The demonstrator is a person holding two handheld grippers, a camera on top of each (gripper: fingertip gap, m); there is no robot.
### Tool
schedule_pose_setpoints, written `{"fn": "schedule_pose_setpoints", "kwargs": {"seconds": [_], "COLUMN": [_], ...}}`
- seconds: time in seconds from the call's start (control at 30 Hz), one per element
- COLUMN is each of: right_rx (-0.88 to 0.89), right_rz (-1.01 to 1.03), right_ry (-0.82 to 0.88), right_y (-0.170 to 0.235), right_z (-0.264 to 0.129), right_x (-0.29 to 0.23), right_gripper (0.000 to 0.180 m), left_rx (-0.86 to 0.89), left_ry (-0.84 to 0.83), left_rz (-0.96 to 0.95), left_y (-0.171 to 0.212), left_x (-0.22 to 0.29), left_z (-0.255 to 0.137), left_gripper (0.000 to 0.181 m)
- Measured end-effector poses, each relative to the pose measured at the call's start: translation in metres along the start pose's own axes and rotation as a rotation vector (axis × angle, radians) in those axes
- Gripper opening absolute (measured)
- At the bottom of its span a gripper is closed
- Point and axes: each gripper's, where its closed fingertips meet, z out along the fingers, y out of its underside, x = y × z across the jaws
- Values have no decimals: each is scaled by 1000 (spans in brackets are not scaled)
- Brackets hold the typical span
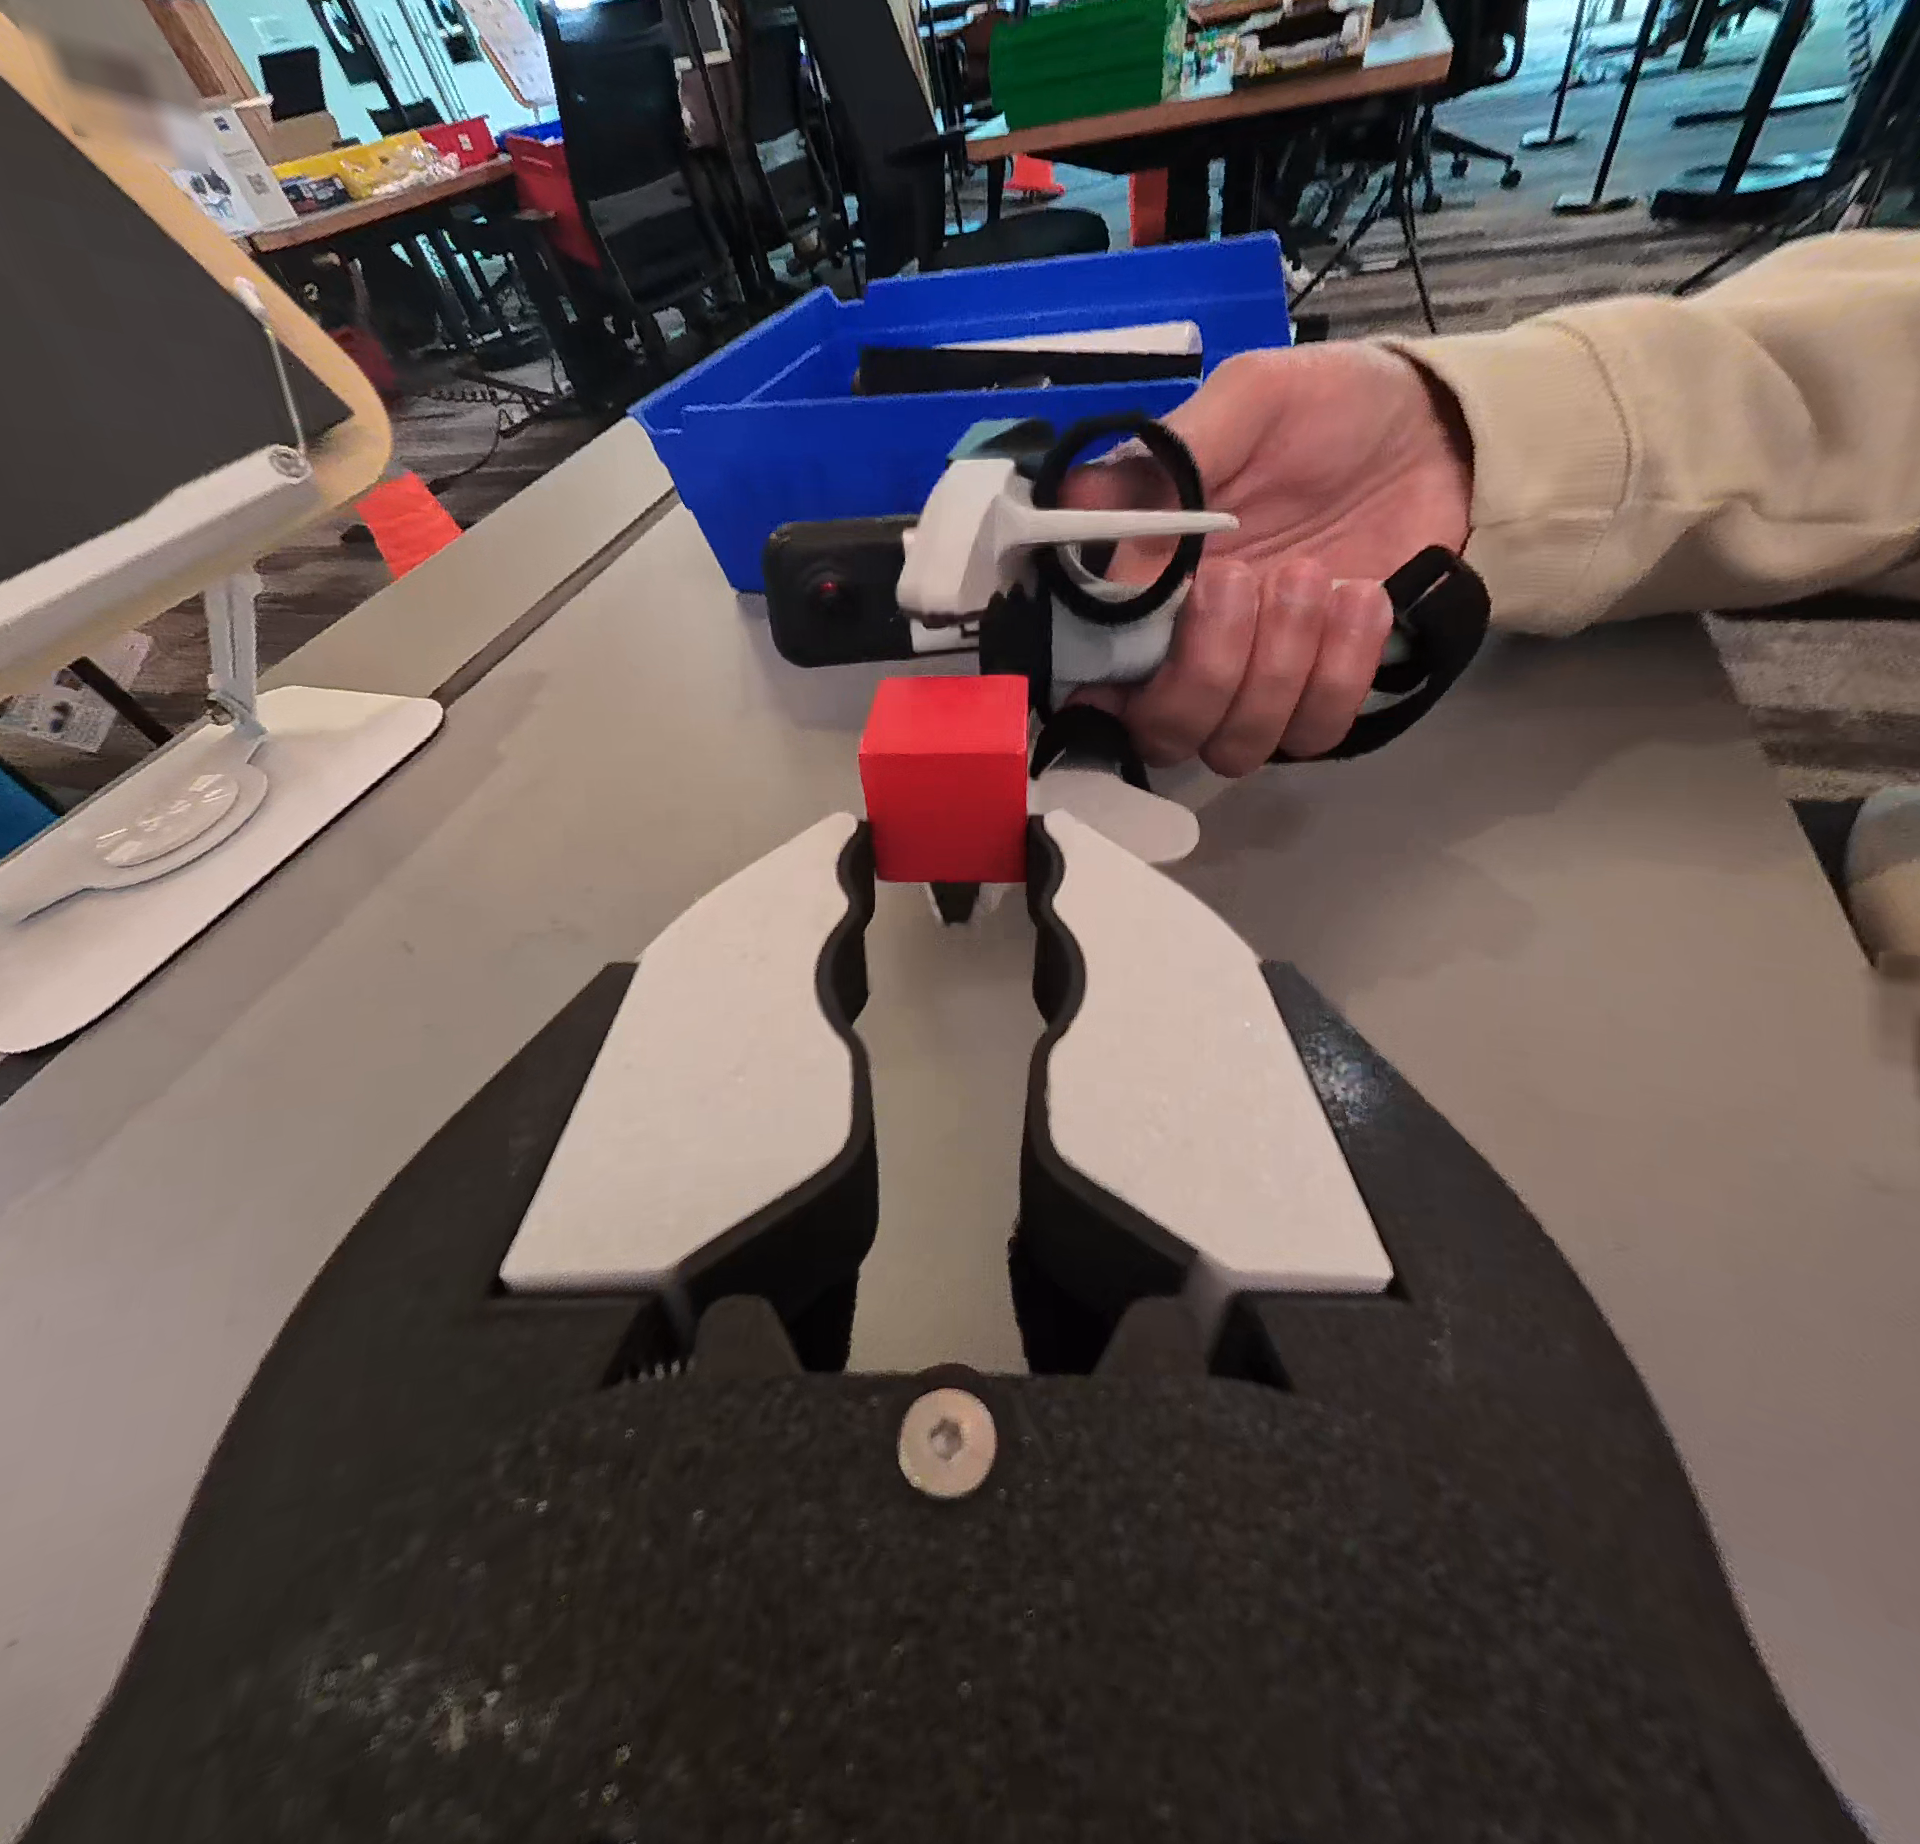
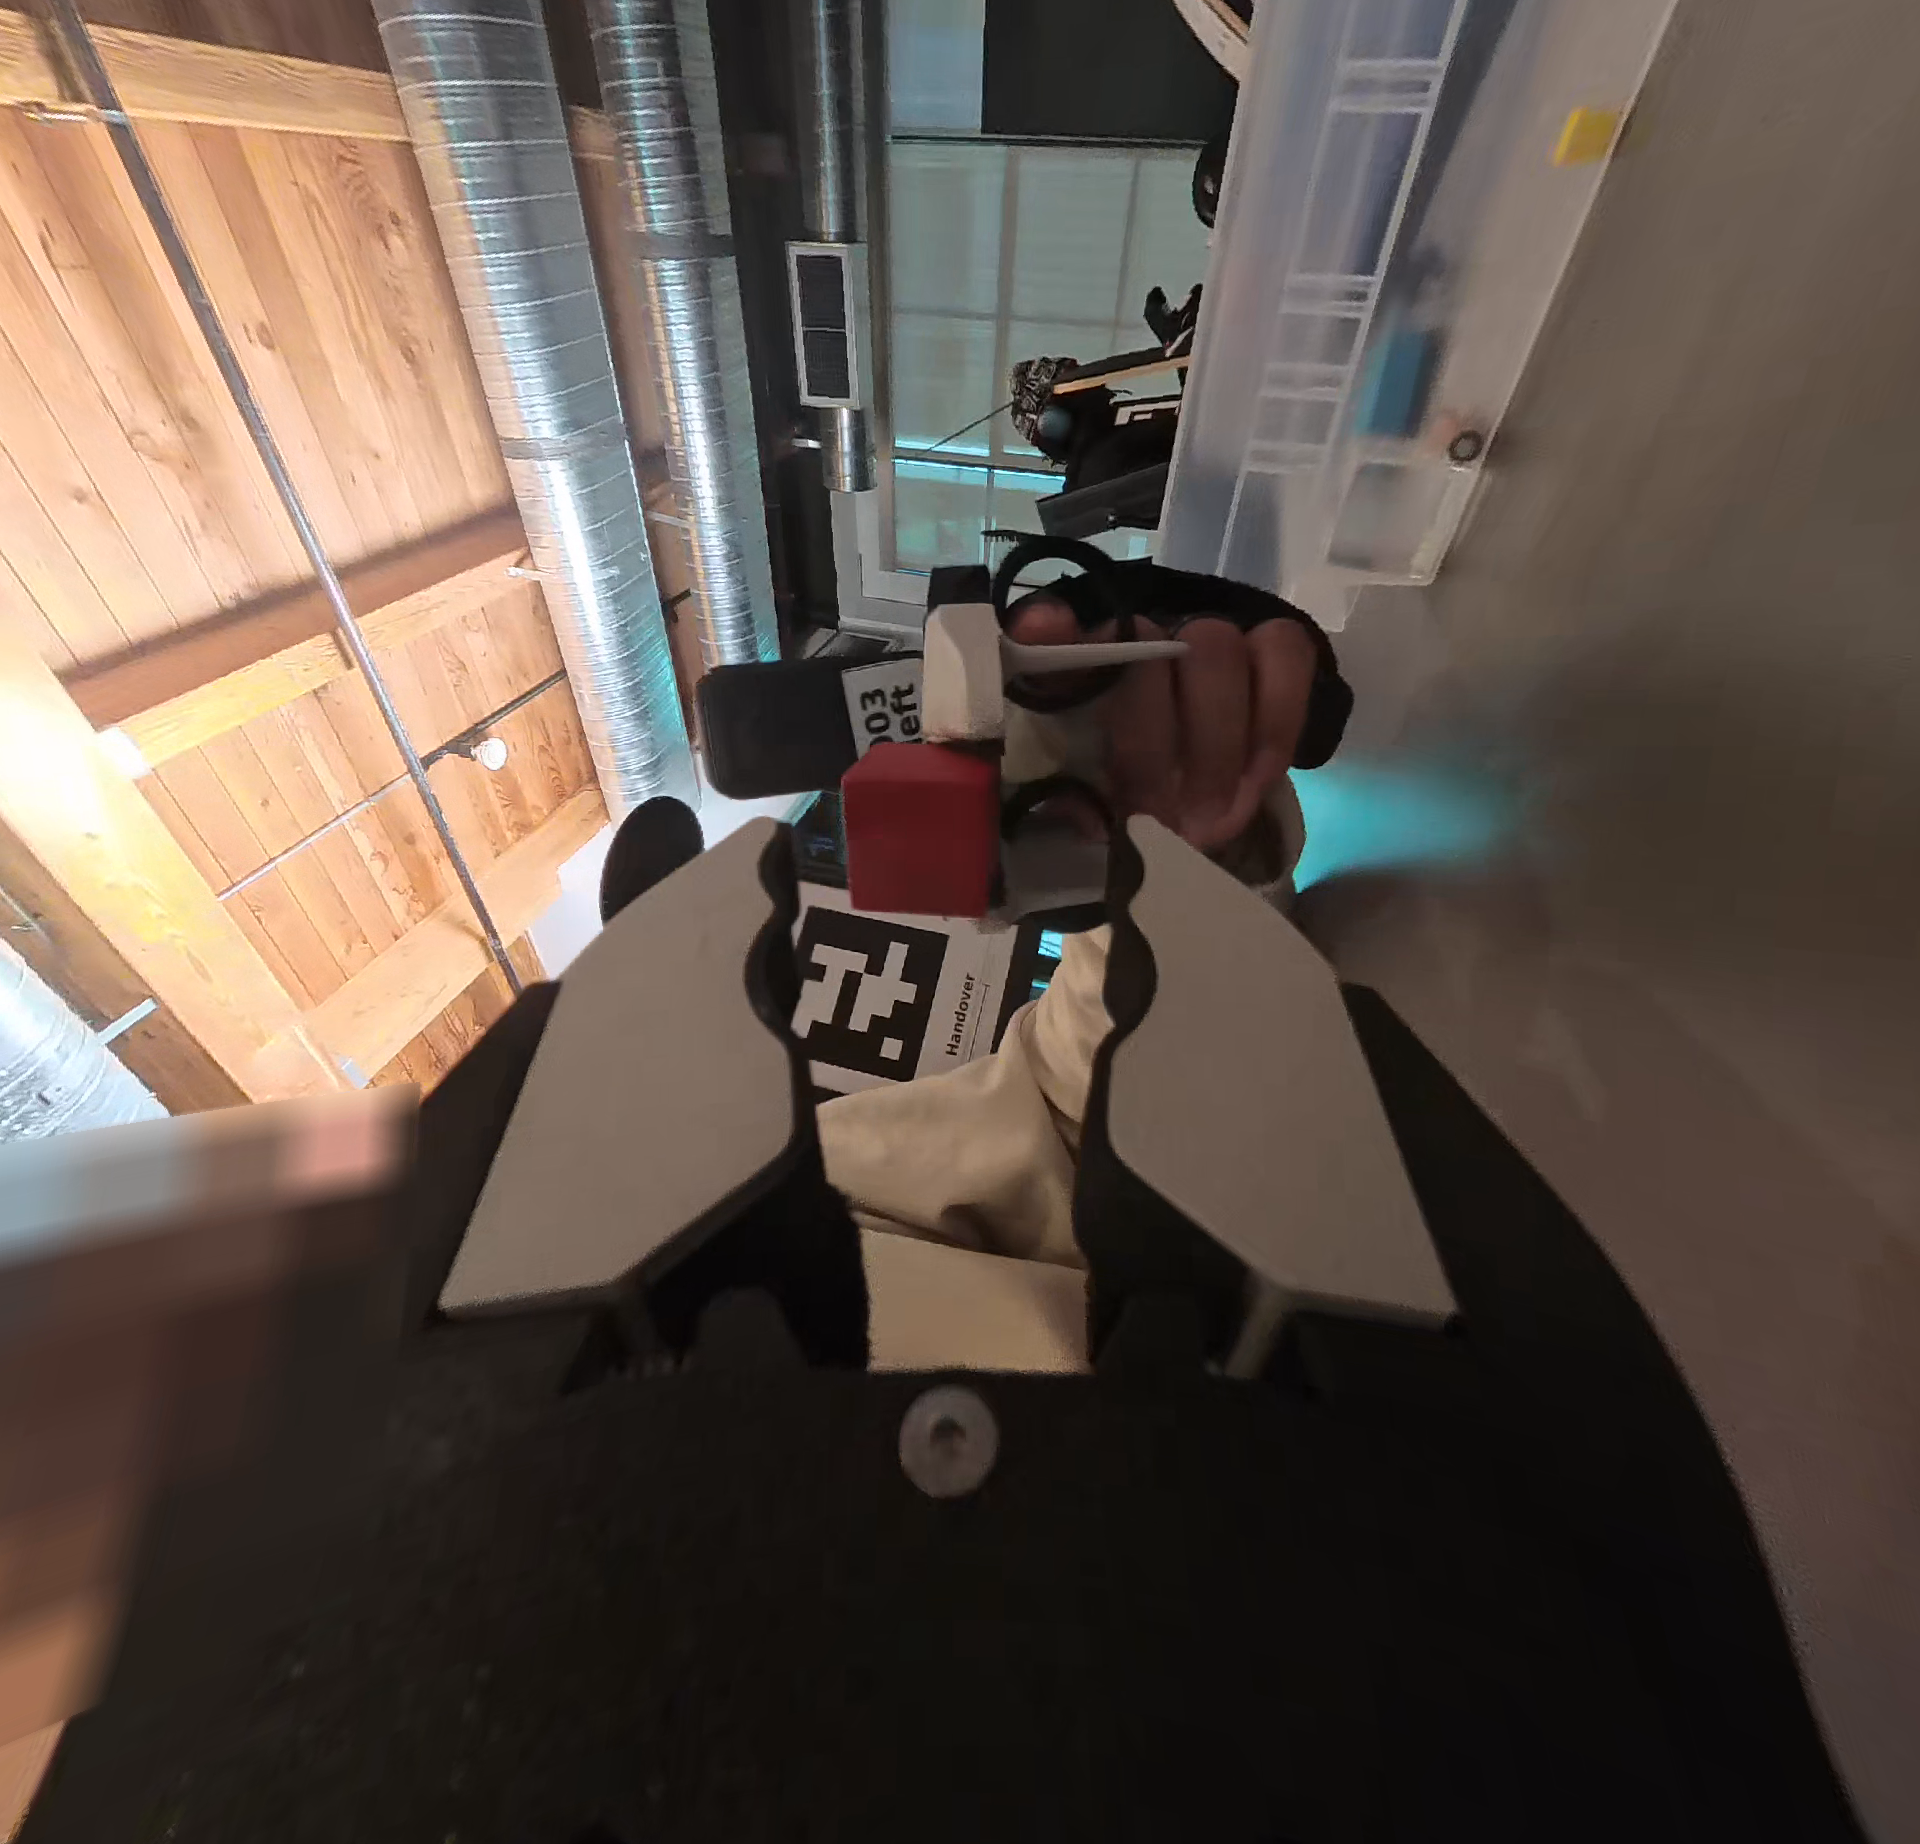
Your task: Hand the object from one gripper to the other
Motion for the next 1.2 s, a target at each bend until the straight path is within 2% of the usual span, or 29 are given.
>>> {"fn": "schedule_pose_setpoints", "kwargs": {"seconds": [0.13, 0.33, 0.6, 0.77, 0.9, 0.97, 1.2], "right_rx": [-27, -18, 55, 70, 44, 22, -8], "right_rz": [-31, -89, -349, -660, -1012, -1053, -1009], "right_ry": [40, 105, 147, 72, 159, 150, 107], "right_y": [3, -2, -20, -17, -10, -6, 4], "right_z": [-2, -6, -18, -20, -14, -11, 0], "right_x": [4, 8, -9, -32, -33, -33, -29], "right_gripper": [27, 27, 27, 27, 27, 27, 27], "left_rx": [-61, -86, -49, 14, 94, 134, 136], "left_ry": [-14, -21, 20, 59, 193, 211, 194], "left_rz": [39, -12, -302, -475, -658, -679, -628], "left_y": [12, 17, 9, -5, -21, -28, -29], "left_x": [1, 0, -9, -10, -1, 0, 0], "left_z": [7, 9, 3, 4, 7, 6, 4], "left_gripper": [27, 28, 37, 39, 38, 38, 36]}}
